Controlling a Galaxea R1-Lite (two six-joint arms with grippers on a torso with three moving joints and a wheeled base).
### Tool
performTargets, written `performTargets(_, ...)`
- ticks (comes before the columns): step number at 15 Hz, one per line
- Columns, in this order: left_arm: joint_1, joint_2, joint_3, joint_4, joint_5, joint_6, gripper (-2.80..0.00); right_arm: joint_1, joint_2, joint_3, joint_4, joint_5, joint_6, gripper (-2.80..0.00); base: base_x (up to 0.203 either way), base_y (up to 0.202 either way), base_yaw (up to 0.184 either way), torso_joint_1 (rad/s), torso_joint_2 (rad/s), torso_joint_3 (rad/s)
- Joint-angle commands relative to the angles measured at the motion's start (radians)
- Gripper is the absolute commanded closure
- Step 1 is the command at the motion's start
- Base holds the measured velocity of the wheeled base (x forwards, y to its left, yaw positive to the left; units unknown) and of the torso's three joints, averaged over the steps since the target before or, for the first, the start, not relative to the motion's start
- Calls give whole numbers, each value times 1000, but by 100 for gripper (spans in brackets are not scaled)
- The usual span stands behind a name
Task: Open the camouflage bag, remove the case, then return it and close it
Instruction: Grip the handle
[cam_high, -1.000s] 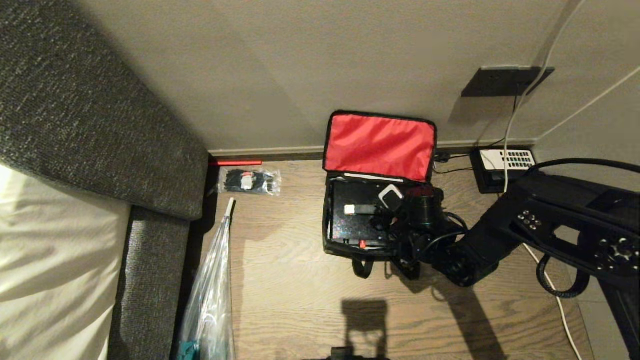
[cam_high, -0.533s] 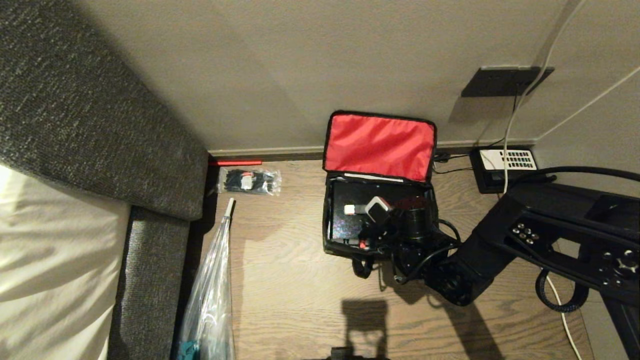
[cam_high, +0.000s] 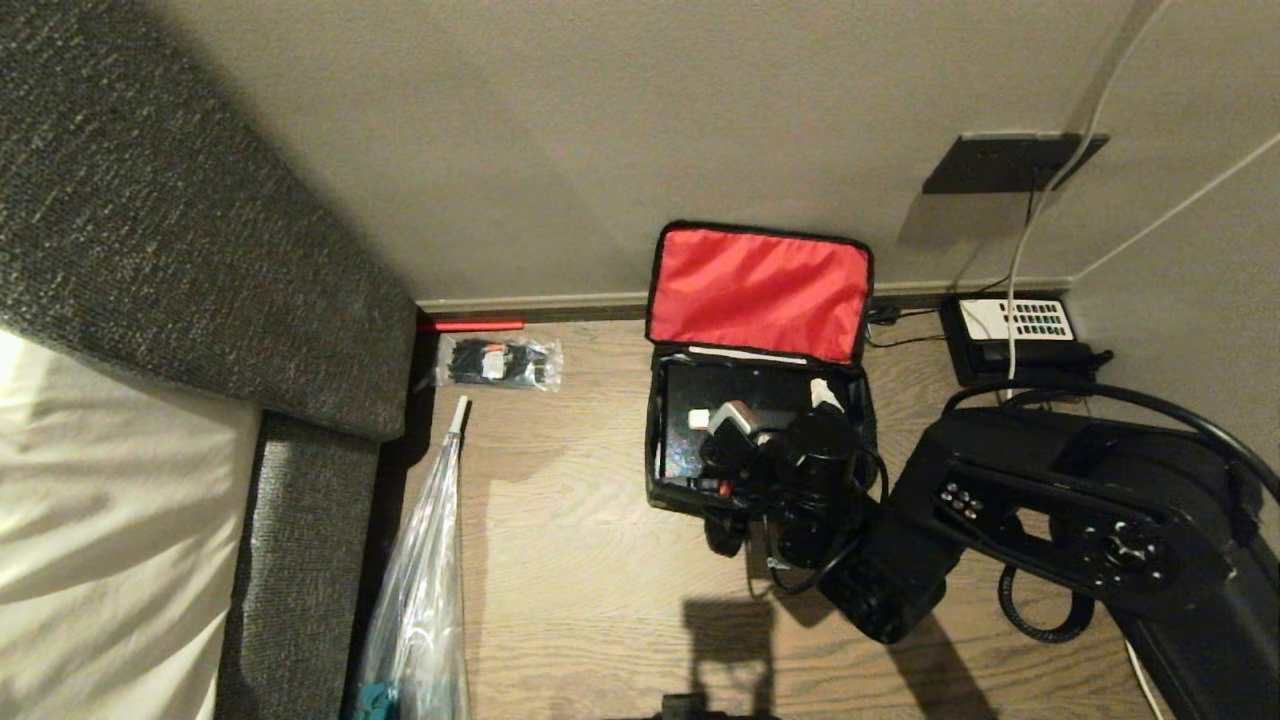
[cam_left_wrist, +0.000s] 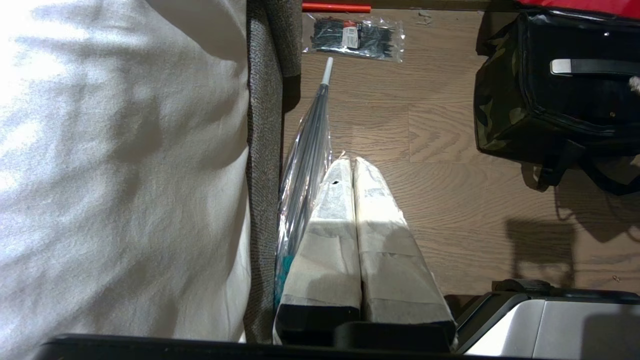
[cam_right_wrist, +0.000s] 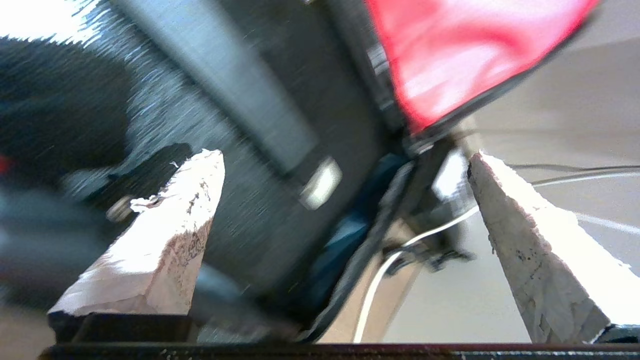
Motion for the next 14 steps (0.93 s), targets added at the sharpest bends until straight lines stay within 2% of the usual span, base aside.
performTargets(1, 0, -2, 0, 0, 0, -1, 0, -2, 76, -20, -88, -5, -96, -280, 0, 0, 0, 0, 0, 0)
performTargets(7, -2, -2, 0, 0, 0, -1, 0, -3, 149, -44, -91, -4, -181, -280, 0, 0, 0, 0, 0, 0)
performTargets(11, 0, -2, 0, 0, 0, -1, 0, -4, 193, -144, -91, 2, -189, -280, 0, 0, 0, 0, 0, 0)
performTargets(12, 0, -2, 0, 0, 0, -1, 0, -9, 189, -151, -91, 6, -207, -280, 0, 0, 0, 0, 0, 0)
performTargets(14, -2, -2, 0, 0, 0, -1, 0, -39, 177, -158, -91, 34, -301, -280, 0, 0, 0, 0, 0, 0)
